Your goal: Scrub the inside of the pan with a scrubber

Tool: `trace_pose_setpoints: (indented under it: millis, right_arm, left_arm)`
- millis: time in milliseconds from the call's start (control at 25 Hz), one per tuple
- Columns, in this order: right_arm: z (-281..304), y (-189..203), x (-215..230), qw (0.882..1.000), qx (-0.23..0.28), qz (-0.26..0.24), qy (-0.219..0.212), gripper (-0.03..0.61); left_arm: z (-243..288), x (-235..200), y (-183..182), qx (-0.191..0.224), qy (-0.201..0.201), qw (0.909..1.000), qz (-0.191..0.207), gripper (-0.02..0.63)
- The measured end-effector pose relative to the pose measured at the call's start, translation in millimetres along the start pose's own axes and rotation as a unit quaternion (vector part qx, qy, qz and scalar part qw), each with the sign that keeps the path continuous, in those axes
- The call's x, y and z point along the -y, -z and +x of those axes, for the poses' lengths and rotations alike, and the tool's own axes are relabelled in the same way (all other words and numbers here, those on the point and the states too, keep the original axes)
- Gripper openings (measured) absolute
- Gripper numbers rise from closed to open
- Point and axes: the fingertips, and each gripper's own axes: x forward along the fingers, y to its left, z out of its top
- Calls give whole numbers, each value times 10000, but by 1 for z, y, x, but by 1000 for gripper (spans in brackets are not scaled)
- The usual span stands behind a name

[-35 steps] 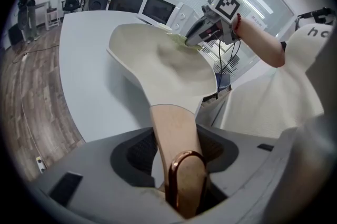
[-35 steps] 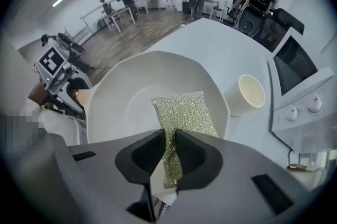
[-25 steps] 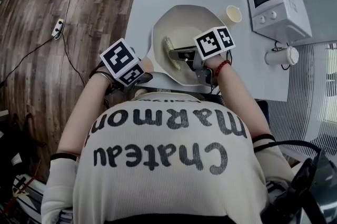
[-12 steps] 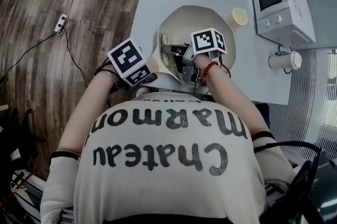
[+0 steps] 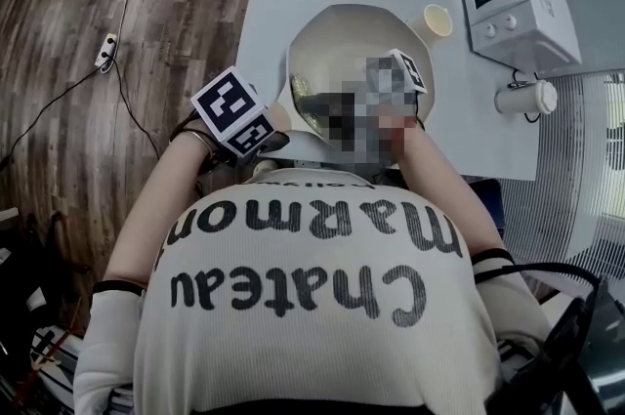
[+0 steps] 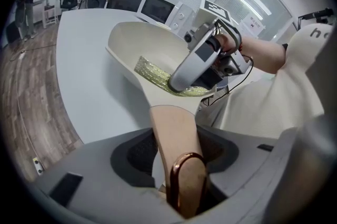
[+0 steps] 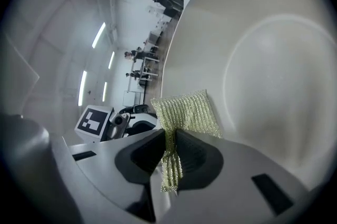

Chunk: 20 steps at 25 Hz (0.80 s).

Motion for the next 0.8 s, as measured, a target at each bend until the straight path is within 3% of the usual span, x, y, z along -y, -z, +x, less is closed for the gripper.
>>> trace_pose_setpoints:
  millis: [200, 320, 520, 680, 800]
  right_arm:
    - [-7, 11, -1, 9998, -179, 68, -17, 61]
    - [-11, 19, 7, 9992, -337, 34, 198, 61]
    - [-17, 31, 23, 9919, -694, -311, 1014, 61]
    - [-27, 44, 41, 9712, -1267, -719, 1885, 61]
    - [-37, 53, 50, 9610, -1521, -790, 2169, 61]
  left_arm:
    - [-3, 0, 0, -37, 3, 10000, 15, 206]
    - [-3, 0, 0, -54, -10, 10000, 34, 206]
    - [-2, 1, -2, -78, 11, 10000, 46, 206]
    - [-2, -1, -3, -97, -19, 9999, 90, 207]
    - [-1, -1, -5, -100, 21, 9999, 119, 207]
